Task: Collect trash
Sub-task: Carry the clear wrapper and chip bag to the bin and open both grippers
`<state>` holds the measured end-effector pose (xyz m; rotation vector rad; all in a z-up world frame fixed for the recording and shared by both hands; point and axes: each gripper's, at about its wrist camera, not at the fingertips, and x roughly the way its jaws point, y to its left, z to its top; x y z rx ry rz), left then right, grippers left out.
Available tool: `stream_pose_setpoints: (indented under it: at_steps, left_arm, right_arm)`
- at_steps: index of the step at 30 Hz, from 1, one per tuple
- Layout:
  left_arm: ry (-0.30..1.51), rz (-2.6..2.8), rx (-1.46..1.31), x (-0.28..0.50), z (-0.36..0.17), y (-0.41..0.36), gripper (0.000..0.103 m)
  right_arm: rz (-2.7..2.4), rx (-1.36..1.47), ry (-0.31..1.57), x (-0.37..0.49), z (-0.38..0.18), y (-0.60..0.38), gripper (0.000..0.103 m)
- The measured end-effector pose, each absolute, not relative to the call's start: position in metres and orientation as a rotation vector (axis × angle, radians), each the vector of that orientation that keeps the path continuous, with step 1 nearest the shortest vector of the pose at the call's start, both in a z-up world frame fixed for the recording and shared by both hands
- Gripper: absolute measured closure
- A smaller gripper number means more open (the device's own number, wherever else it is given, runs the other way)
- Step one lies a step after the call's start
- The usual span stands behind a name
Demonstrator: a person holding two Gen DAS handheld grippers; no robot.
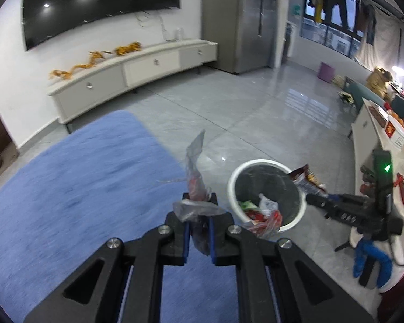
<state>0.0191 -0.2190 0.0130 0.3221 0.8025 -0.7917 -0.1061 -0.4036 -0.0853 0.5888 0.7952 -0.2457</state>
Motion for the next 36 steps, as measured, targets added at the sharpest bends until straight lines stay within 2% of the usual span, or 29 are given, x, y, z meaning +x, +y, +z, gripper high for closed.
stream_pose_setpoints:
  at_steps: [7, 11, 14, 16, 23, 25, 27, 29, 36]
  left_arm:
    - [0.912, -0.900, 0.283, 0.042, -0.015, -0.317, 0.092]
    - [0.974, -0.934, 0.280, 0.052, -0.035, -0.366, 0.091]
    - [1.029, -0.966, 0.267, 0.057, -0.051, -0.392, 0.091]
    - [1.060, -0.979, 0.259, 0.061, -0.061, -0.404, 0.091]
    - [1.126, -0.988, 0.243, 0.062, -0.081, -0.433, 0.089]
    - [1.132, -0.991, 0.238, 0.064, -0.082, -0.437, 0.086]
    - [1.133, -0.990, 0.229, 0.064, -0.082, -0.436, 0.069]
    - [1.126, -0.987, 0.218, 0.063, -0.081, -0.437, 0.057]
    - [1.078, -0.975, 0.231, 0.057, -0.071, -0.433, 0.056]
  right_arm:
    - [-0.317, 0.620, 0.833, -0.100, -0.114, -0.452, 0.078]
    - [-0.353, 0.626, 0.867, -0.090, -0.130, -0.474, 0.074]
    - [-0.361, 0.632, 0.885, -0.083, -0.144, -0.487, 0.064]
    - [-0.381, 0.618, 0.902, -0.080, -0.151, -0.493, 0.053]
    - [-0.403, 0.616, 0.921, -0.081, -0.157, -0.506, 0.045]
    - [-0.407, 0.617, 0.922, -0.083, -0.156, -0.505, 0.044]
    - [-0.411, 0.619, 0.922, -0.089, -0.155, -0.505, 0.044]
    - [-0.417, 0.623, 0.922, -0.094, -0.154, -0.505, 0.043]
    - [-0.449, 0.627, 0.915, -0.114, -0.144, -0.506, 0.042]
